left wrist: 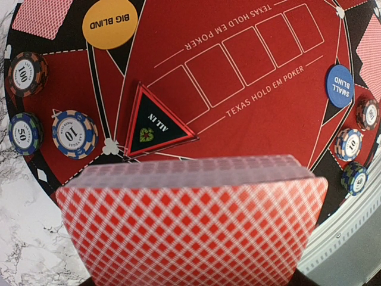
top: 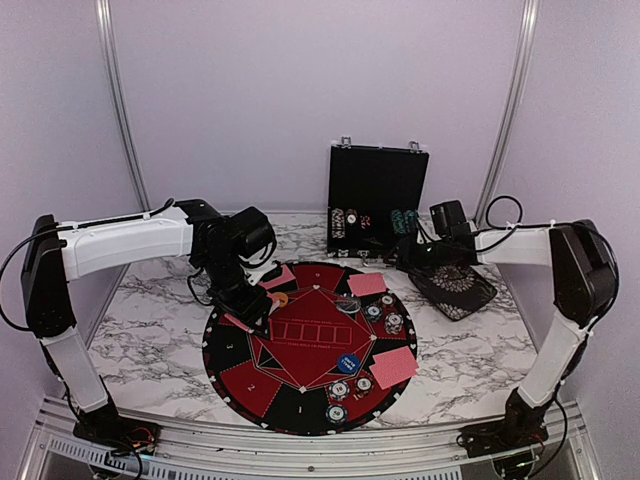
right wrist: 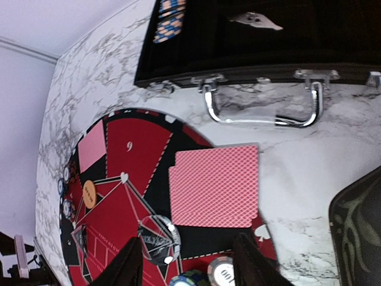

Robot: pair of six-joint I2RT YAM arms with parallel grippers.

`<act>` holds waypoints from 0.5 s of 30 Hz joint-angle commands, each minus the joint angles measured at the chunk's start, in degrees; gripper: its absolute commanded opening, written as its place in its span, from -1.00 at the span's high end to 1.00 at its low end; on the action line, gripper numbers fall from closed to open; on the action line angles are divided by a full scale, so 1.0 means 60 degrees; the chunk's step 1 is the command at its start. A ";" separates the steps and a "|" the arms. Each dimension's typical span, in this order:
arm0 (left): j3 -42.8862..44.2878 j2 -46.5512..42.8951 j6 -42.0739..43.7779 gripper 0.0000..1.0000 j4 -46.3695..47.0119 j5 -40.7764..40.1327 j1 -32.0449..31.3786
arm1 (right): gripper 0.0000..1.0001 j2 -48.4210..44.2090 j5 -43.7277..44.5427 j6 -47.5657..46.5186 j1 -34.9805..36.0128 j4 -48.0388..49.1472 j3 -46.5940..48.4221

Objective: Distribute texas hold em gaming equipment
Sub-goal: Adjust the poker card at the face-down deck piles.

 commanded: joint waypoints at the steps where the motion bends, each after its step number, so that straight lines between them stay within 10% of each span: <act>1: 0.0306 0.0021 0.0056 0.01 -0.0118 0.0067 -0.0031 | -0.10 -0.0509 -0.0891 0.0374 0.0486 0.0370 0.0263; 15: 0.0383 0.0023 -0.0008 0.01 -0.0161 0.0059 -0.0096 | -0.39 0.0088 -0.2906 0.2439 0.2506 0.2964 0.0175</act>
